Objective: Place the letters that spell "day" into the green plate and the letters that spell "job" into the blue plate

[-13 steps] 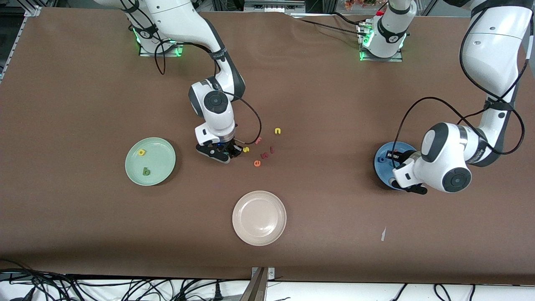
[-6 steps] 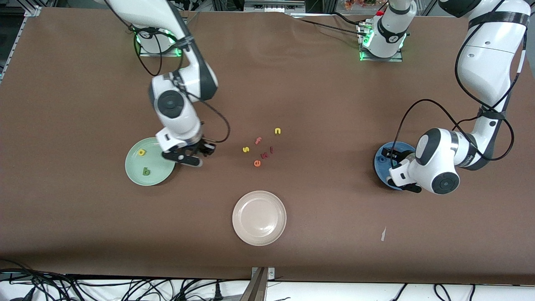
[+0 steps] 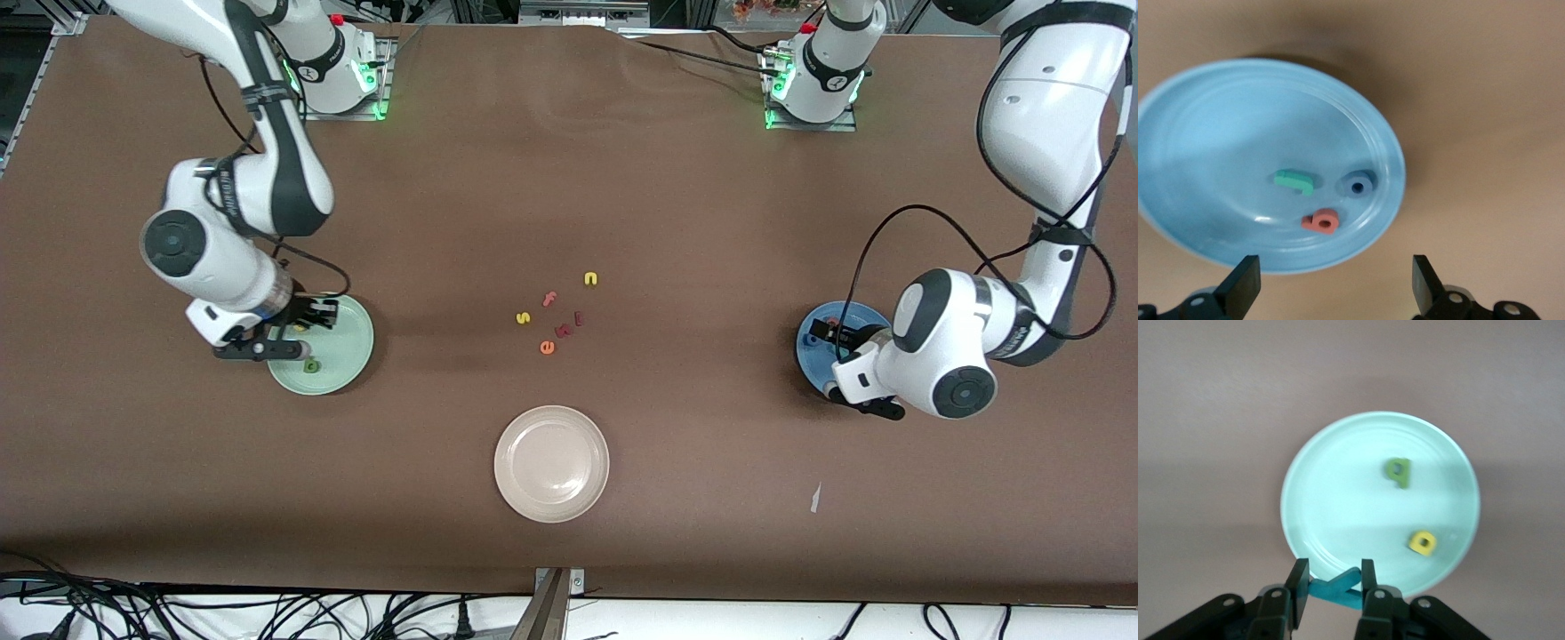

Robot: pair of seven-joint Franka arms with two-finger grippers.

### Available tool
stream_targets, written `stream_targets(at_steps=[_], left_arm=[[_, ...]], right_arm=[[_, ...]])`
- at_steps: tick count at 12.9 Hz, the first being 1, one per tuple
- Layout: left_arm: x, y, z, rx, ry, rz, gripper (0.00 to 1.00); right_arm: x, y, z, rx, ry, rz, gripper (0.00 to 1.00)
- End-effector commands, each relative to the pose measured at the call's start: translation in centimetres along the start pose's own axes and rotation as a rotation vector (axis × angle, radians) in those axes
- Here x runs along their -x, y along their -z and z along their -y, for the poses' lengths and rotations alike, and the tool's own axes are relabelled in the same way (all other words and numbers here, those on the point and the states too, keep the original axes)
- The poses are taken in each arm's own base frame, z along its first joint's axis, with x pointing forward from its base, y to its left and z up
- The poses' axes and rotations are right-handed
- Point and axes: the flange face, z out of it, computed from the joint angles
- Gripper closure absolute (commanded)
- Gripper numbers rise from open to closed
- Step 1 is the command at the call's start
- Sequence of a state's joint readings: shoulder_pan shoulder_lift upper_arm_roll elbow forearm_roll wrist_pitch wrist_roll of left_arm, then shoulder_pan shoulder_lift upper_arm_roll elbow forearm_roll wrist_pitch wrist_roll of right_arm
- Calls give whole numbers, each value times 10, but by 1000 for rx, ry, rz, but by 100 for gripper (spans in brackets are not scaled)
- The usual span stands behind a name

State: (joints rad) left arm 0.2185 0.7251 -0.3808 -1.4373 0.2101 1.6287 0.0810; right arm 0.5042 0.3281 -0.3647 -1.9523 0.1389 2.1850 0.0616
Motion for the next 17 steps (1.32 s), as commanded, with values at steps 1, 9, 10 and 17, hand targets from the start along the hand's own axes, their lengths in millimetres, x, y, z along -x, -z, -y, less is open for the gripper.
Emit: stream_targets(at_steps=[1,9,10,17], left_arm=[[8,46,-6,-5,-9,-39,0],[70,183,6,-72,57,-275,0],[84,194,3,-77,63,-267,0],[239,274,-31,-24,183,-406,0]], right_arm=[[17,6,12,-20,22,24,0],[23,83,39,-12,93,-43,0],[22,111,45,35,139,-63,0],[72,287,-2,19,115,-14,0]])
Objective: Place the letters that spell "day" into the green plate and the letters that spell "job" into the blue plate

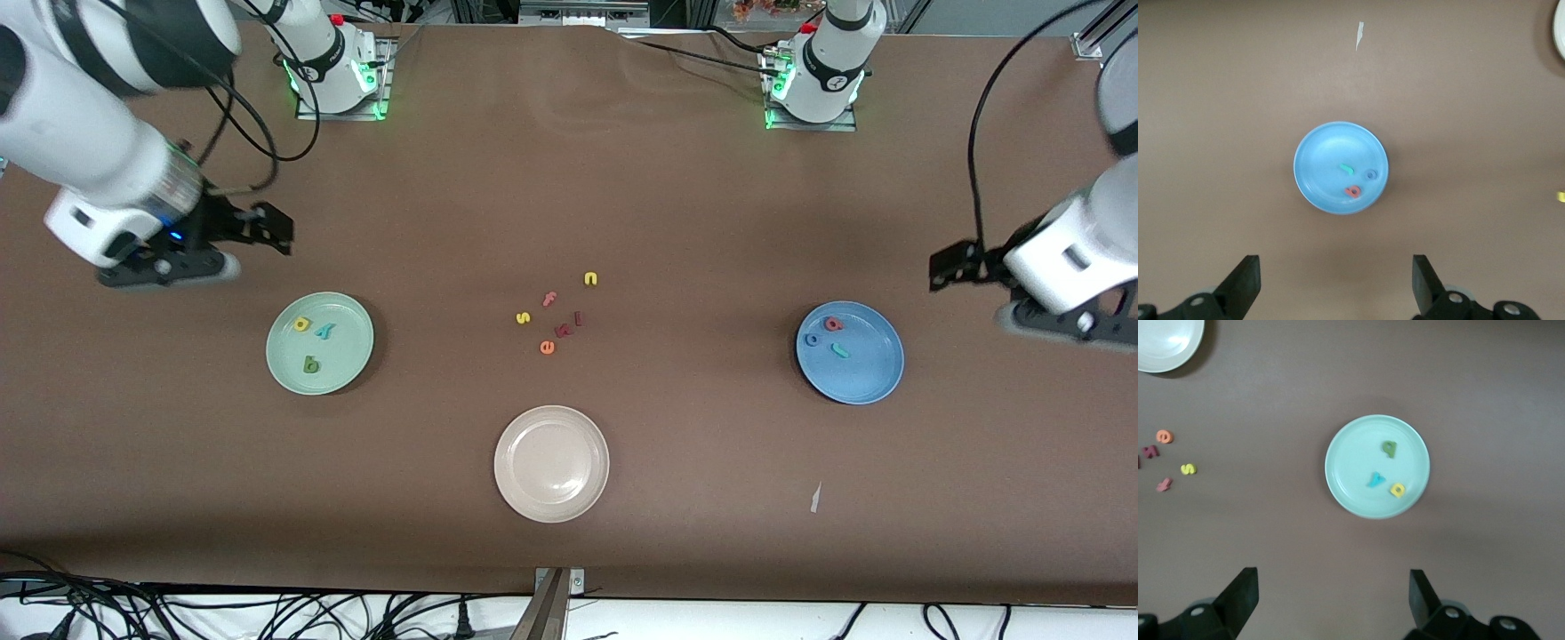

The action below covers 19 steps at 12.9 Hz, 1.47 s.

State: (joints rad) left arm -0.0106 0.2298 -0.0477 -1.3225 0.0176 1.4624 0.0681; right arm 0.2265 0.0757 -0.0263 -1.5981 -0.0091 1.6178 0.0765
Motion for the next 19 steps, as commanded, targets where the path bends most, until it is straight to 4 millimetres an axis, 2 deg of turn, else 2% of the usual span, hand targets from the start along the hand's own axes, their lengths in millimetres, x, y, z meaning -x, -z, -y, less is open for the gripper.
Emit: stream_targets(at_steps=[1,2,3,4,5,7,8,12,19], left_arm=[[56,30,2,26,22,-53,0],[64,41,-1,5,17,-72,0],[73,42,-1,-7,15,-68,0],[86,30,-3,-8,12,-46,0],[89,24,1,-10,19,-41,0],[84,25,1,-12,21,-47,0],[84,24,0,-12,18,-44,0],[86,22,4,-11,26,-40,0],[82,26,5,-15,26,-81,0]], right_arm=[[42,44,-21,6,-4,5,0],[56,51,-29,6,-12,10,0],[63,53,-30,8,-14,10,0],[64,53,-30,8,-18,10,0],[63,52,-32,12,-20,12,0],[56,46,-32,17,-19,34,0],[55,51,-31,19,-15,30,0],[49,53,-26,8,-12,18,0],[43,45,-34,10,-24,30,0]])
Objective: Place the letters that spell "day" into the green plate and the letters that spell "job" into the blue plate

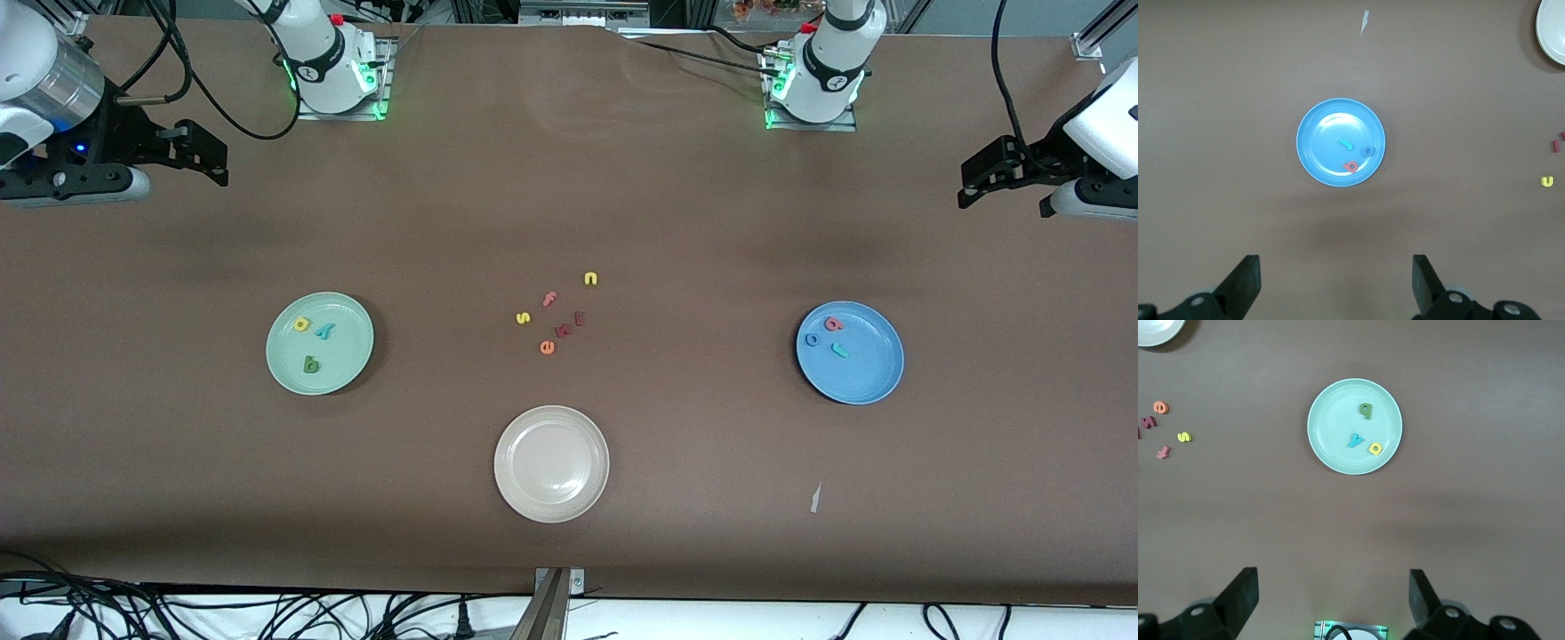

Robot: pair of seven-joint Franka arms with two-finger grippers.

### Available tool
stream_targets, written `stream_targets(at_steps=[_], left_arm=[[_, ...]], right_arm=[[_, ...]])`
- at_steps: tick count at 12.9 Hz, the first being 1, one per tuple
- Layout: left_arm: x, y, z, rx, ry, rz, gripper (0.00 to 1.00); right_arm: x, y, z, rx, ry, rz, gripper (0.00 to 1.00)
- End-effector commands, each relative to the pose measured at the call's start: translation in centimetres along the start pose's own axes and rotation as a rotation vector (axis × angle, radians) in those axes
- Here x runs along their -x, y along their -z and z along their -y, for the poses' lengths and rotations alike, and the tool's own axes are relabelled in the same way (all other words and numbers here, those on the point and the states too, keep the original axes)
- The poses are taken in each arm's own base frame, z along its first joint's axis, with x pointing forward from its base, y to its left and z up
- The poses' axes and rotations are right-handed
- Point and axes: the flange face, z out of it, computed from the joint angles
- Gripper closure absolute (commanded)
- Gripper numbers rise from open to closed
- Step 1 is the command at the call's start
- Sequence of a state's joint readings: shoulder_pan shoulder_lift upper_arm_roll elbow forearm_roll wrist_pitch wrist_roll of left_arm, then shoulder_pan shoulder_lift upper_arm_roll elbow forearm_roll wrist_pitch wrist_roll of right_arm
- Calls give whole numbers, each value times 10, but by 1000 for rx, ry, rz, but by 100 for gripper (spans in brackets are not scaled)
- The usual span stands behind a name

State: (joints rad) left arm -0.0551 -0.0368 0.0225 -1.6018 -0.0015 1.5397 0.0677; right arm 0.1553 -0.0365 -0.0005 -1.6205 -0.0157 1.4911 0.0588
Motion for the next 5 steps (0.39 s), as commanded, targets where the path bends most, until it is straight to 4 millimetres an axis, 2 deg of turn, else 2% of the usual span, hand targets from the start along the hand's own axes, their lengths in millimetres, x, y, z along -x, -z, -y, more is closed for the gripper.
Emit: stream_targets(at_steps=[1,5], left_arm=[[6,2,5,-20,6,-13,0],[5,-2,11,-20,10,-5,0]], right_arm=[[-5,3,-3,7,6,-1,0],[-5,3,-5,10,4,-1,0]])
